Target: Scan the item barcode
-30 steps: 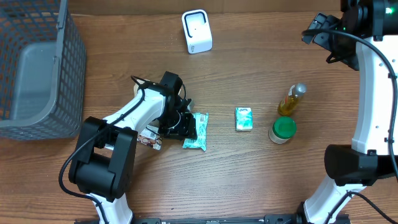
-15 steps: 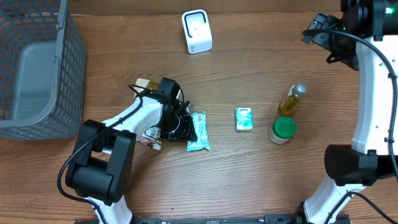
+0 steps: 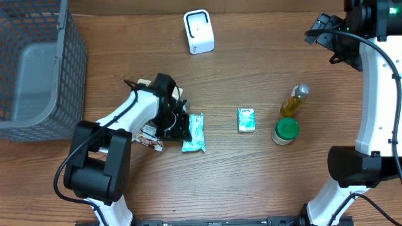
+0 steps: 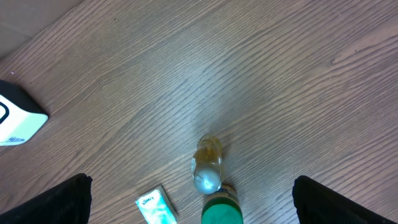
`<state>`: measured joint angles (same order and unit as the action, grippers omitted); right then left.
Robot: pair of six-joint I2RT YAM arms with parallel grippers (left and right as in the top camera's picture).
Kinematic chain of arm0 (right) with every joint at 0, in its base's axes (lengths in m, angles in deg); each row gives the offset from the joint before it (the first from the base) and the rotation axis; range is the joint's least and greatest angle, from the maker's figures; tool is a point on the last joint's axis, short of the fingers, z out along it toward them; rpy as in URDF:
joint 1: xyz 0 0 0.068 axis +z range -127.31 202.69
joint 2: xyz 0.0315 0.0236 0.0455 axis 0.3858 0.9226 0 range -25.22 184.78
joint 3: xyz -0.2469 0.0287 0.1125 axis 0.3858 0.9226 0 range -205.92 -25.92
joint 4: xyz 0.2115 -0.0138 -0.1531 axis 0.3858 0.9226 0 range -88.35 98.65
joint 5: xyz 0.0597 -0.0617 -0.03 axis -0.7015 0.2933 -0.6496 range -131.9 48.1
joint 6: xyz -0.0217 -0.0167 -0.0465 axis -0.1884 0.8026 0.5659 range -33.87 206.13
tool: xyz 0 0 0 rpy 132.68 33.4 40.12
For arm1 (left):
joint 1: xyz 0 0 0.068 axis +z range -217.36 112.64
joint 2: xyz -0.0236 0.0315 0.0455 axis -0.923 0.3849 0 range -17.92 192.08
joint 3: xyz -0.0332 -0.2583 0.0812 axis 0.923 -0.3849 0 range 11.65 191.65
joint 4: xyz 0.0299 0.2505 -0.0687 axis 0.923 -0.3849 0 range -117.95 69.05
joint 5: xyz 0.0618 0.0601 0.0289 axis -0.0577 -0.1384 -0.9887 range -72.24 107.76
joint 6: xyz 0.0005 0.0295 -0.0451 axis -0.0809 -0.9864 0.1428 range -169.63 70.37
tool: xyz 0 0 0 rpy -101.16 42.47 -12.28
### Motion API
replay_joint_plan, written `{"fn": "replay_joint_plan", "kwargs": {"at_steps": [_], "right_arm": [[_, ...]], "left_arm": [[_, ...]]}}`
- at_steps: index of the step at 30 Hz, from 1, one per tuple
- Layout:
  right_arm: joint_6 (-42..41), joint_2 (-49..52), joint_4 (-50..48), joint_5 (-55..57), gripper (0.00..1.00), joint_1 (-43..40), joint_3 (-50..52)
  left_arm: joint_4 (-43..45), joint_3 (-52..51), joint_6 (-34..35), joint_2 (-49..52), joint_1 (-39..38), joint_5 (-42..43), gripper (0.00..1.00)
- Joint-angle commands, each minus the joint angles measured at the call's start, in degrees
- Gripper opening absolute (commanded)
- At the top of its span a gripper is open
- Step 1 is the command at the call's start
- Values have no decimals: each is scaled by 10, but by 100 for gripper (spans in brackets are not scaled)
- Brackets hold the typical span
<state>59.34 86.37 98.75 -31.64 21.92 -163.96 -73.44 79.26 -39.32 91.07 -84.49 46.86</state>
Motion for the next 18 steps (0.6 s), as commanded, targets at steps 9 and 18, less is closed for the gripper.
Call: {"fn": "replay_joint_plan", "kwargs": {"at_steps": [9, 18], "right_arm": [[2, -10, -1, -3, 100, -3, -7], [2, -10, -1, -3, 100, -3, -7]], "left_arm": [[-75, 84, -2, -2, -22, -272, 4], [-74, 84, 31, -2, -64, -379, 4]]}}
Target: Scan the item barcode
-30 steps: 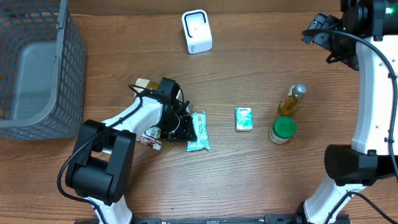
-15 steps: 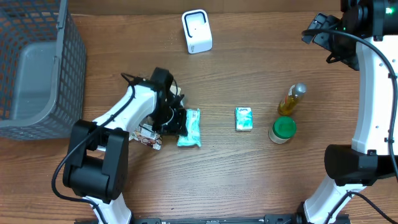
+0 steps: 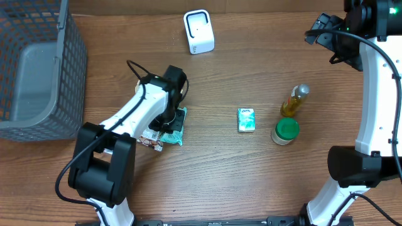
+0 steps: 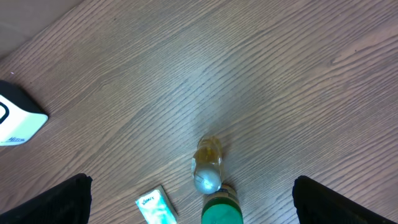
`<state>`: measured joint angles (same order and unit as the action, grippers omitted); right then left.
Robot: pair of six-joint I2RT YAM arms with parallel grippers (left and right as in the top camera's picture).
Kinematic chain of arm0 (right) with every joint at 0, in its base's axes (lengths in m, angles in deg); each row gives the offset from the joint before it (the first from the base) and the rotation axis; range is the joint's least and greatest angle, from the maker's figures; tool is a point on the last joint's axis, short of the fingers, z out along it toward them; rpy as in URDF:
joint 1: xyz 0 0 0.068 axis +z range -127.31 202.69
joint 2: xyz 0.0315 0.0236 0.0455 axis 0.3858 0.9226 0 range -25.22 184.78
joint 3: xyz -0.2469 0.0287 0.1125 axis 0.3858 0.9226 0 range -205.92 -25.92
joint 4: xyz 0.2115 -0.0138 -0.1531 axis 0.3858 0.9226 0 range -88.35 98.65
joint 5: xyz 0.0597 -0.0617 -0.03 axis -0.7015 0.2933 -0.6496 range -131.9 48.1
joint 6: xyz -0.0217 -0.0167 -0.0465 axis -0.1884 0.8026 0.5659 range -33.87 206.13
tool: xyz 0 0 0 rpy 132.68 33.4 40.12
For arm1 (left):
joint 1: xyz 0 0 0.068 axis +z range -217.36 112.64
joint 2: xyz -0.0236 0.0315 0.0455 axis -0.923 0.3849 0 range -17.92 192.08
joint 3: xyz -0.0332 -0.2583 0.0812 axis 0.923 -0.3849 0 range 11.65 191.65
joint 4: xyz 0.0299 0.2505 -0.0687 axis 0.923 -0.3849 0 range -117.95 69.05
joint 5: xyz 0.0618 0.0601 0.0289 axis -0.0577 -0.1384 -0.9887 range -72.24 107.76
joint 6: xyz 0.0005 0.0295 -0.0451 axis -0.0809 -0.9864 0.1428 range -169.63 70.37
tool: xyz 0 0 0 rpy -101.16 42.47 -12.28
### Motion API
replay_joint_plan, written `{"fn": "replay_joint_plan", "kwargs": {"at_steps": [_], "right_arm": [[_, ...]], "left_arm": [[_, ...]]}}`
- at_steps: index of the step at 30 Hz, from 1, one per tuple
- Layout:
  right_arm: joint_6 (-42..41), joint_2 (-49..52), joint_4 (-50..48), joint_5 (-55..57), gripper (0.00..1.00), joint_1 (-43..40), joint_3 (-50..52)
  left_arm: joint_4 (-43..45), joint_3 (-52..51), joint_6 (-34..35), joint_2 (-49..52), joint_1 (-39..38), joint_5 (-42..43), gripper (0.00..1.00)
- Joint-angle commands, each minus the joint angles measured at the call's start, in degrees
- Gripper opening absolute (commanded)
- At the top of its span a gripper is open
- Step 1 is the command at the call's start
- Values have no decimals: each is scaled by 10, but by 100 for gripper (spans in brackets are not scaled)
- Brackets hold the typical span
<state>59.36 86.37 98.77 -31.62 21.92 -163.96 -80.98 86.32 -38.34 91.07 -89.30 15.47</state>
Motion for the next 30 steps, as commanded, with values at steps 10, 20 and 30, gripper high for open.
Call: {"fn": "replay_joint_plan", "kwargs": {"at_steps": [10, 20, 30], "right_arm": [[2, -10, -1, -3, 100, -3, -7], [2, -10, -1, -3, 100, -3, -7], [2, -10, -1, -3, 100, -3, -7]], "left_arm": [[14, 13, 35, -1, -46, -6, 8], [70, 13, 36, -1, -61, 133, 8], [85, 9, 36, 2, -68, 133, 10]]}}
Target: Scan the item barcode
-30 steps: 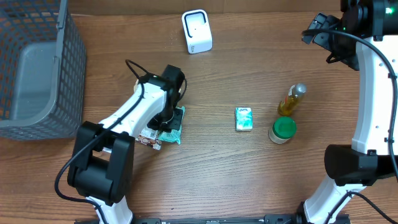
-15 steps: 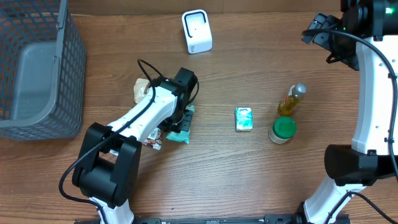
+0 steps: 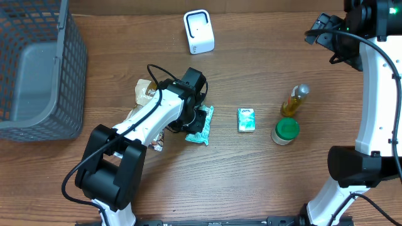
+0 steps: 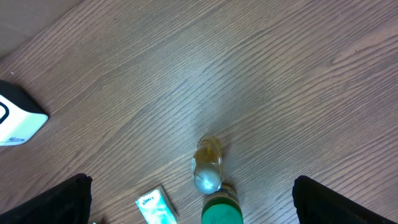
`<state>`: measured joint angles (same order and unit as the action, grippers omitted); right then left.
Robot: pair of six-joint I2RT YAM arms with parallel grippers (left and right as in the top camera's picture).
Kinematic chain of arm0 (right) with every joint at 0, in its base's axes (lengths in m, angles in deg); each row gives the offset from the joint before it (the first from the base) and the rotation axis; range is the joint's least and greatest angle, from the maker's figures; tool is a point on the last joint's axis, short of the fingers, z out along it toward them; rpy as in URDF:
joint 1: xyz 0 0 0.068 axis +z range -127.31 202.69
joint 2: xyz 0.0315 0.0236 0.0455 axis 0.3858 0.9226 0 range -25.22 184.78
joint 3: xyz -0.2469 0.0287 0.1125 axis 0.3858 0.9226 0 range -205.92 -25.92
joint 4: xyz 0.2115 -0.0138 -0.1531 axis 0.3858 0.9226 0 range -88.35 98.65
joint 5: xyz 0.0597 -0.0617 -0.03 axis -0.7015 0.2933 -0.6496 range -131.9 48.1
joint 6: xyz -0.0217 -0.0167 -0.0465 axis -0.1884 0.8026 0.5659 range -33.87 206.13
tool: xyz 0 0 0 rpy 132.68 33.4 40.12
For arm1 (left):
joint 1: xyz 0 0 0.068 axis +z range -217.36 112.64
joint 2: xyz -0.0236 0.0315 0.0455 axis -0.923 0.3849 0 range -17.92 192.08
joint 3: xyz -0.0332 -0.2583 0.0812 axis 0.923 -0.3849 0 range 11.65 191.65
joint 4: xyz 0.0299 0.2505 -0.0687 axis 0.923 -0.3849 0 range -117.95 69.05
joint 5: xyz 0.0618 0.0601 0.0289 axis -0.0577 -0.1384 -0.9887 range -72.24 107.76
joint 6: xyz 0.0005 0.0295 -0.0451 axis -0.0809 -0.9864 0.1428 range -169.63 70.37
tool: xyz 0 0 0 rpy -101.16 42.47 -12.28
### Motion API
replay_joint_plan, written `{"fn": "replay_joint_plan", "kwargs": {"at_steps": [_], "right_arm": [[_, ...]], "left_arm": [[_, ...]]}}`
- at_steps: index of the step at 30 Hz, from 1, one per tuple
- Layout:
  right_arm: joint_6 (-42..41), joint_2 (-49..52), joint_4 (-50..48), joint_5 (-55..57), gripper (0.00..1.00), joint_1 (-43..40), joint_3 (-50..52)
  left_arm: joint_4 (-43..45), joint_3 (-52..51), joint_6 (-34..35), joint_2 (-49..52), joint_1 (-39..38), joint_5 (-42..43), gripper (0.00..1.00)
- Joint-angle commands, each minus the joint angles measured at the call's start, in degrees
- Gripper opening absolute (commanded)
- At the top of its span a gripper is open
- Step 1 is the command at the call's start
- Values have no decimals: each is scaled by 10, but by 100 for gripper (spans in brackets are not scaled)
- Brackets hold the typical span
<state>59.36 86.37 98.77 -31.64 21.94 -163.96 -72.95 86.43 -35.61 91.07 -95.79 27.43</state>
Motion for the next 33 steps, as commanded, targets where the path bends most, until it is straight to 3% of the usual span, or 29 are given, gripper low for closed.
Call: {"fn": "replay_joint_plan", "kwargs": {"at_steps": [1, 17, 24, 33], "right_arm": [[2, -10, -1, -3, 100, -3, -7], [2, -10, -1, -3, 100, -3, -7], [2, -10, -1, -3, 100, -3, -7], [2, -10, -1, -3, 100, -3, -7]], "left_arm": [[8, 5, 10, 2, -4, 14, 10], [44, -17, 19, 4, -10, 22, 19], [38, -17, 19, 4, -2, 45, 43], [-13, -17, 19, 4, 19, 98, 46]]}}
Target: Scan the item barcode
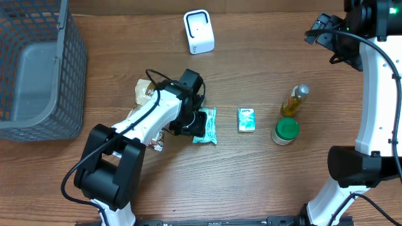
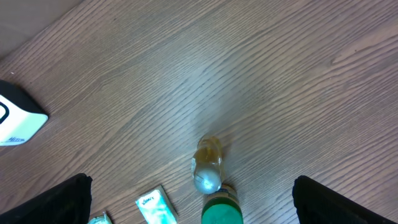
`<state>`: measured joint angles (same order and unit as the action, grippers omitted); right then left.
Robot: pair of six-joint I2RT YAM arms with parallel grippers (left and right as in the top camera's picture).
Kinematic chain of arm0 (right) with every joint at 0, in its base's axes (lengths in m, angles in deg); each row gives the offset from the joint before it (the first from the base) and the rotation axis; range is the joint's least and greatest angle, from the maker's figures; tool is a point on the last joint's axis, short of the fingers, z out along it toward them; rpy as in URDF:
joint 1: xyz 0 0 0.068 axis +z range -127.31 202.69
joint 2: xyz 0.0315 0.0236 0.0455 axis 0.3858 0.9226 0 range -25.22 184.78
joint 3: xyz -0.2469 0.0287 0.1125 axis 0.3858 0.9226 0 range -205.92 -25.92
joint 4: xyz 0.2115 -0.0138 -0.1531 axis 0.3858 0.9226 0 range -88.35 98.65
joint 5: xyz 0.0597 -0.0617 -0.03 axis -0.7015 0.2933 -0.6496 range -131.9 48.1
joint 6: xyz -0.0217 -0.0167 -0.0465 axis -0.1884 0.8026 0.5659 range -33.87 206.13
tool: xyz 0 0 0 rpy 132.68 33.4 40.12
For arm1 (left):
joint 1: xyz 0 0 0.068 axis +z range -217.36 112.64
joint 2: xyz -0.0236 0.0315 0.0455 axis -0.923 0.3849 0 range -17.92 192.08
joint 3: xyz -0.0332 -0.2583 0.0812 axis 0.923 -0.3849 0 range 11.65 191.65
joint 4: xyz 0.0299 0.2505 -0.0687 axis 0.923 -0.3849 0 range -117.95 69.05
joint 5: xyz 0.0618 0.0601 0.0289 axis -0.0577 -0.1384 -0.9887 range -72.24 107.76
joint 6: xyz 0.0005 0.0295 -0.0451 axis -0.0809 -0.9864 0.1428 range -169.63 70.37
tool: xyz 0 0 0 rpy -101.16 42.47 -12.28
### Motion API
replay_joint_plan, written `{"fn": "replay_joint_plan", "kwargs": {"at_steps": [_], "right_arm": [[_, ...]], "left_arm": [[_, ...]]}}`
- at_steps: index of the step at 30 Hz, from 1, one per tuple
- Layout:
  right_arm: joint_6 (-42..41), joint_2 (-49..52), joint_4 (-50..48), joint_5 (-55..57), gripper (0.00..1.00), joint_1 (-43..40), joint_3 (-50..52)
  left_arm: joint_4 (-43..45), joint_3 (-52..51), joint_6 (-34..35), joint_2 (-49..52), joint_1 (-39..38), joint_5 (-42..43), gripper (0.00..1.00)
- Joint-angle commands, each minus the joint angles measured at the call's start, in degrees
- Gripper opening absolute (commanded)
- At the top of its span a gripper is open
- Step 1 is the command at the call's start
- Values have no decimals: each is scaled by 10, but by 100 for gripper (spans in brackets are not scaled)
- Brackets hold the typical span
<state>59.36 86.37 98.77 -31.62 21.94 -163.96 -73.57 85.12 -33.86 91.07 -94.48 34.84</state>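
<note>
A teal wipes packet (image 1: pixel 206 125) lies just above or on the table's middle, and my left gripper (image 1: pixel 195 122) is shut on its left end; the fingers are mostly hidden under the wrist. A corner of that packet (image 2: pixel 99 219) shows in the right wrist view. At the back middle stands the white barcode scanner (image 1: pixel 198 31), well beyond the packet, and its edge (image 2: pixel 15 118) also shows in the right wrist view. High at the back right, my right gripper (image 2: pixel 189 202) is wide open with nothing in it.
A grey basket (image 1: pixel 38 69) fills the far left. Brown snack packets (image 1: pixel 146 91) lie beside the left arm. To the right are a small teal tissue pack (image 1: pixel 246 119), a yellow bottle (image 1: pixel 295 100) and a green-lidded jar (image 1: pixel 286 130).
My left gripper has turned the teal packet from tilted to nearly upright and shifted it slightly right. Its corner now shows in the right wrist view. The right arm has not moved.
First my left gripper was at the packet's left side near the snack packets. Then it stood over the packet, hiding most of it. Later gripper and packet were further right, the packet tilted. Now the packet sits a little nearer the tissue pack.
</note>
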Motion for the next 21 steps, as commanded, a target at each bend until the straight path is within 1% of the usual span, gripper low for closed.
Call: {"fn": "replay_joint_plan", "kwargs": {"at_steps": [1, 4, 7, 11, 17, 21], "right_arm": [[2, -10, -1, -3, 100, -3, -7], [2, -10, -1, -3, 100, -3, -7], [2, -10, -1, -3, 100, -3, -7], [2, -10, -1, -3, 100, -3, -7], [2, -10, -1, -3, 100, -3, -7], [2, -10, -1, -3, 100, -3, -7]], "left_arm": [[-7, -5, 1, 4, 6, 24, 46], [2, -14, 11, 4, 1, 24, 46], [27, -32, 35, 4, 0, 24, 46], [63, -47, 47, 4, 1, 24, 49], [81, -47, 66, 4, 2, 24, 50], [82, -47, 66, 4, 2, 24, 50]]}}
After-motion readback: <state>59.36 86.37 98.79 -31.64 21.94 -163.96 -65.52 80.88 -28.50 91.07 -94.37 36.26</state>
